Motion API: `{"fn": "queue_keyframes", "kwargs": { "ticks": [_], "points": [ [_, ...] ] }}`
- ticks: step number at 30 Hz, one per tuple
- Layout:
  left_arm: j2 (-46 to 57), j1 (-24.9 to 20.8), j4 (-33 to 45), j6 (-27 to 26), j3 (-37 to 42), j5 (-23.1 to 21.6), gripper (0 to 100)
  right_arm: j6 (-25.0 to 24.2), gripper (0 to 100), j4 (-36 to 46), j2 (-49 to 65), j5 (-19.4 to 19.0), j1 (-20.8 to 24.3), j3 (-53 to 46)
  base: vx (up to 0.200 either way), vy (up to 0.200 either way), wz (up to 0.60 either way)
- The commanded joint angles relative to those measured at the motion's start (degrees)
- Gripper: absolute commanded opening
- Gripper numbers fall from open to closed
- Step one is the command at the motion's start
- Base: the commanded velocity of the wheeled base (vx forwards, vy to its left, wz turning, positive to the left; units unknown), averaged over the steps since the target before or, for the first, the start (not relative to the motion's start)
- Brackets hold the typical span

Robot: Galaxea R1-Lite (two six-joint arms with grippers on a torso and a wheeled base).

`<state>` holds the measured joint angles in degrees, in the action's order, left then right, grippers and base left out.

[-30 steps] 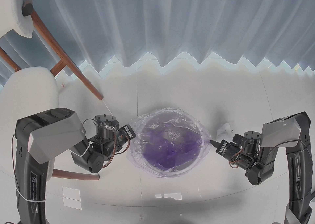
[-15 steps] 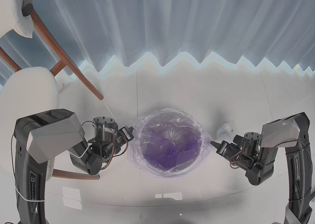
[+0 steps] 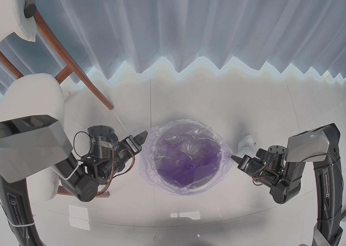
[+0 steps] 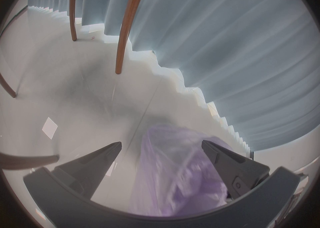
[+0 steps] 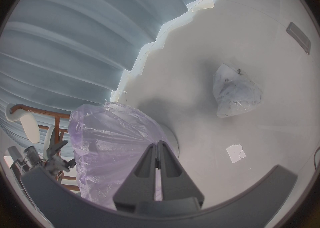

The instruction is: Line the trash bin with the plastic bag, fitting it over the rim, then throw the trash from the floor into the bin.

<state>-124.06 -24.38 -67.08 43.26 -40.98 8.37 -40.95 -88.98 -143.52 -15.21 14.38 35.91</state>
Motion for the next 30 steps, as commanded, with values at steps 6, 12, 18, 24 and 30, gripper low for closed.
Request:
{"fn": "queue_keyframes", "kwargs": {
  "ticks": [6,12,18,24,30],
  "points": [
    [7.17,-12.09,-2.35,3.84,18.31,0.24,100,0.17,0,-0.93,-0.53,0.01,0.20,-0.14,0.000,0.000,0.00],
    [1.28,-12.53,-6.74,5.51,17.61,0.85,100,0.17,0,-0.93,-0.36,0.01,0.20,-0.32,0.000,0.000,0.00],
    [-3.73,-12.88,-10.08,5.95,18.22,1.03,100,0.17,0,-0.93,-0.62,0.80,0.20,-0.23,0.000,0.000,0.00],
    [-6.89,-12.88,-14.21,6.66,17.69,1.12,0,0.17,0,-0.93,-0.62,1.24,0.20,0.03,0.000,0.000,0.00],
    [-6.89,-12.97,-14.92,6.92,21.12,1.47,0,-0.01,0,-0.93,-0.53,1.33,0.12,0.21,0.000,0.000,0.00]
  ]
}}
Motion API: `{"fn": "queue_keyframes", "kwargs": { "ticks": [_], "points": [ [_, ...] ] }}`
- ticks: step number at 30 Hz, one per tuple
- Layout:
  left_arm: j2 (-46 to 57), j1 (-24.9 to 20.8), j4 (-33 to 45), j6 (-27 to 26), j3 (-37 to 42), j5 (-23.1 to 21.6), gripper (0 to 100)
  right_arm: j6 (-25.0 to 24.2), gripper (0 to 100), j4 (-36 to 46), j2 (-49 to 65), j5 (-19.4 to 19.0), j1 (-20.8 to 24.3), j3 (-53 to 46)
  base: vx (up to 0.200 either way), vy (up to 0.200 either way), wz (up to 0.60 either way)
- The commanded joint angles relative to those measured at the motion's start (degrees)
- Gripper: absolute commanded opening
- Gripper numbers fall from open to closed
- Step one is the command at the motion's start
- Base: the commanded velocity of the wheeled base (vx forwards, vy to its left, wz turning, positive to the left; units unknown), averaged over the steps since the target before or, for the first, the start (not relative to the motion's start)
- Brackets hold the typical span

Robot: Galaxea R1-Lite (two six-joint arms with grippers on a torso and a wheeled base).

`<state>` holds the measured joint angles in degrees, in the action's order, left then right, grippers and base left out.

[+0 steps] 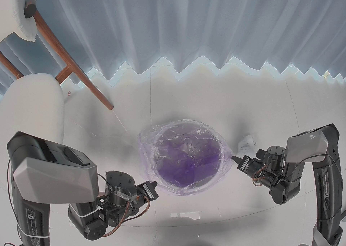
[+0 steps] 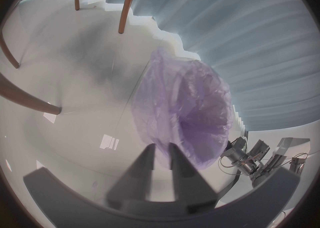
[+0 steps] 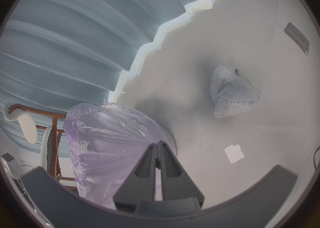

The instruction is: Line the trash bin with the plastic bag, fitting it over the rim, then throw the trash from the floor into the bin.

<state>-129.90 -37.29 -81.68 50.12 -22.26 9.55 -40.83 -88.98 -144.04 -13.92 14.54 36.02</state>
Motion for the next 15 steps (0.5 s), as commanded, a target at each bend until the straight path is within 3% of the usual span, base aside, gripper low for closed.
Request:
{"fn": "queue_keyframes", "kwargs": {
  "ticks": [1,7,15],
  "points": [
    [-1.14,-0.15,-0.85,0.07,3.54,0.74,0,-0.13,0,-0.93,-0.01,0.03,-0.04,0.10,0.000,0.000,0.00],
    [-6.15,0.82,-6.30,-0.46,5.56,1.70,0,-0.92,0,-0.85,-0.36,0.03,-0.22,0.54,0.000,0.000,0.00],
    [-10.19,0.99,-6.57,-3.89,2.75,2.32,0,-1.01,0,-0.41,-3.26,1.00,-1.18,4.05,0.000,0.000,0.00]
  ]
}}
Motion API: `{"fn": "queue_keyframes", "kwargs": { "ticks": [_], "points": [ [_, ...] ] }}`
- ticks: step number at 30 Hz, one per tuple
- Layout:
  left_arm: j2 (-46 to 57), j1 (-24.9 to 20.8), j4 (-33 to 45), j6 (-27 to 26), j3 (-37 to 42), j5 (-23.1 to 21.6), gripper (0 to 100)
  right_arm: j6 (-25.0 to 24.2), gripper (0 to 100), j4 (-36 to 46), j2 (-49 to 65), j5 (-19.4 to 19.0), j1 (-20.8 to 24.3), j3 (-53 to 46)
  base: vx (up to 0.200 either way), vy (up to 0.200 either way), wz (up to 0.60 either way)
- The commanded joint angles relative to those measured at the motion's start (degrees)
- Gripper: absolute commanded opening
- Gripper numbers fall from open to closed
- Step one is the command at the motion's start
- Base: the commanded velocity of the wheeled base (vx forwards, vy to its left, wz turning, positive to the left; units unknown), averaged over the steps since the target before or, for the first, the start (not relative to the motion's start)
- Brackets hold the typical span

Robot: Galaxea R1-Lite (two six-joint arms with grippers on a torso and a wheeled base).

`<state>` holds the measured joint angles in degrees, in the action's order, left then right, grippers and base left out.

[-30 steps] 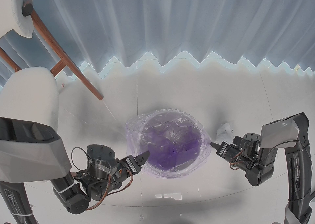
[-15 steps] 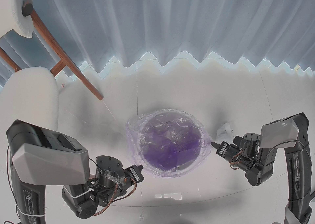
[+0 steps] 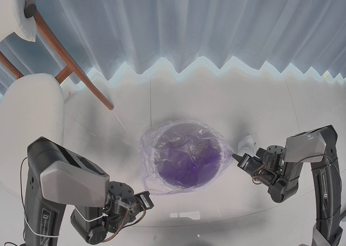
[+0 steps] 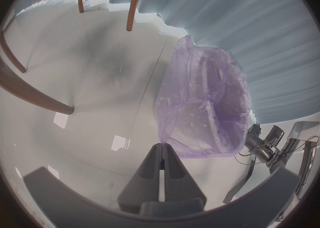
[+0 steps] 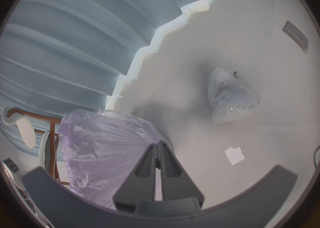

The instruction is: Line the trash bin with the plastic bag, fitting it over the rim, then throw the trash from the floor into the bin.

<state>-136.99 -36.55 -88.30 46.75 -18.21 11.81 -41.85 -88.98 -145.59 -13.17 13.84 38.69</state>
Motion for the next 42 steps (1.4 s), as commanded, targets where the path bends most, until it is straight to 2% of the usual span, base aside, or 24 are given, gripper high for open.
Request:
{"fn": "queue_keyframes", "kwargs": {
  "ticks": [1,5,21,22,31,42],
  "points": [
    [-4.25,0.78,0.23,-1.49,-2.88,0.05,0,0.01,0,0.30,-2.24,0.33,-0.83,2.35,0.000,0.000,0.00],
    [-6.45,2.36,0.23,-3.33,-5.25,-0.30,0,0.10,0,2.06,-2.59,0.77,-1.44,4.29,0.000,0.000,0.00],
    [-7.07,3.68,-0.30,-3.25,-6.66,0.14,0,0.37,0,3.02,-2.15,1.48,-0.56,5.43,0.000,0.000,0.00],
    [-7.07,3.59,-0.30,-2.98,-6.57,0.14,100,0.37,100,2.93,-1.89,1.48,-0.13,5.08,0.000,0.000,0.00],
    [-2.23,2.80,-0.39,-2.01,-3.50,3.04,100,-2.71,100,2.58,7.96,1.39,0.23,-5.91,0.000,0.000,0.00],
    [19.83,-0.37,-0.39,-0.96,11.88,3.66,100,-2.71,100,0.74,20.00,1.39,-2.76,-18.21,0.000,0.000,0.00]
  ]
}}
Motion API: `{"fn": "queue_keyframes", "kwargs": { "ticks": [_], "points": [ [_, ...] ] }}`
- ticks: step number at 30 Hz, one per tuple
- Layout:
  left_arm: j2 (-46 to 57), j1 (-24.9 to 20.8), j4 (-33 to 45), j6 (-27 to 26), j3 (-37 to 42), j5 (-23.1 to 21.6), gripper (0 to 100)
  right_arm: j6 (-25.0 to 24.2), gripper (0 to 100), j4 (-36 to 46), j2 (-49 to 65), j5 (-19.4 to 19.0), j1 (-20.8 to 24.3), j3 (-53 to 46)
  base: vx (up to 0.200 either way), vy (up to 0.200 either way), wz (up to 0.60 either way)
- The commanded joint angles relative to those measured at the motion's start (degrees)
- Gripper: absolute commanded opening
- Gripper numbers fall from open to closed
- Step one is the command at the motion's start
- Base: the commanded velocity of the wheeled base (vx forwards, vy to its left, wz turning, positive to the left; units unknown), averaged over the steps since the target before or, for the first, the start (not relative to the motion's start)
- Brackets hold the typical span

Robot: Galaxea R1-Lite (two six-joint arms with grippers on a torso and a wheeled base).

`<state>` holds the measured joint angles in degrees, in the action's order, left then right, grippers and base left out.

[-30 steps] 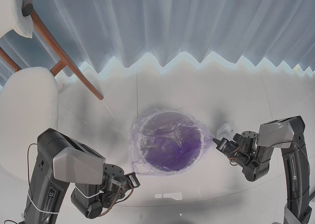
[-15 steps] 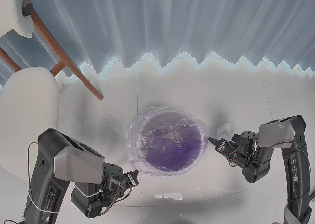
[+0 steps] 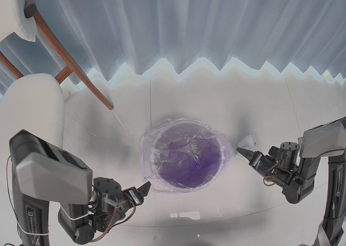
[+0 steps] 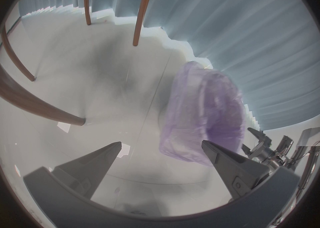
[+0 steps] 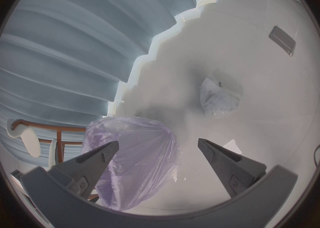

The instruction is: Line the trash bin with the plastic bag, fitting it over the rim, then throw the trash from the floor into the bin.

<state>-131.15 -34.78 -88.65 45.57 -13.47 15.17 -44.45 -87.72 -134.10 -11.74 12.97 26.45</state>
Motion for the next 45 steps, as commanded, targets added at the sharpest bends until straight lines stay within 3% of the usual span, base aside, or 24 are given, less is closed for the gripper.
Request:
{"fn": "queue_keyframes", "kwargs": {
  "ticks": [1,9,13,17,20,24,27,28,30,36,45],
  "points": [
    [16.71,-2.40,-0.03,0.13,7.85,0.30,100,-0.11,100,-0.52,9.73,-0.04,-2.25,-7.03,0.000,0.000,0.00],
    [34.73,-3.54,0.06,-0.22,7.41,-0.14,100,-0.38,100,2.03,20.72,-0.21,-2.51,-13.62,0.000,0.000,0.00],
    [39.56,0.50,0.14,1.37,1.52,-1.63,100,-0.55,100,10.03,28.01,-0.30,-2.51,-14.06,0.000,0.000,0.00],
    [43.34,0.85,0.85,8.48,-4.37,-2.86,100,-3.37,100,22.24,35.83,-0.39,-1.90,-12.22,0.000,0.000,0.00],
    [46.51,-0.11,4.71,11.12,-5.07,-6.90,100,-3.98,100,30.95,39.26,-0.57,-0.67,-9.49,0.000,0.000,0.00],
    [50.73,0.15,13.24,11.12,-5.07,-18.77,100,-3.81,100,40.00,41.72,-0.48,1.18,-2.90,0.000,0.000,0.00],
    [51.08,0.15,18.51,9.45,-5.69,-27.73,100,-3.37,100,48.26,43.31,-0.13,4.08,-0.17,0.000,0.000,0.00],
    [51.08,0.06,18.69,9.28,-5.69,-28.00,100,-3.28,100,48.61,43.39,-0.04,4.26,-0.09,0.000,0.000,0.00],
    [50.02,-2.05,24.14,0.66,-5.60,-29.49,100,-0.82,100,53.01,44.80,0.23,7.51,-0.79,0.000,0.000,0.00],
    [46.16,-2.84,30.91,-12.17,-5.25,-29.84,100,6.57,100,53.36,43.04,0.31,9.27,-2.02,0.000,0.000,0.00],
    [42.03,-1.52,30.91,-12.26,-9.73,-32.22,100,7.88,100,52.92,42.43,0.31,10.94,-2.46,0.000,0.000,0.00]
  ]
}}
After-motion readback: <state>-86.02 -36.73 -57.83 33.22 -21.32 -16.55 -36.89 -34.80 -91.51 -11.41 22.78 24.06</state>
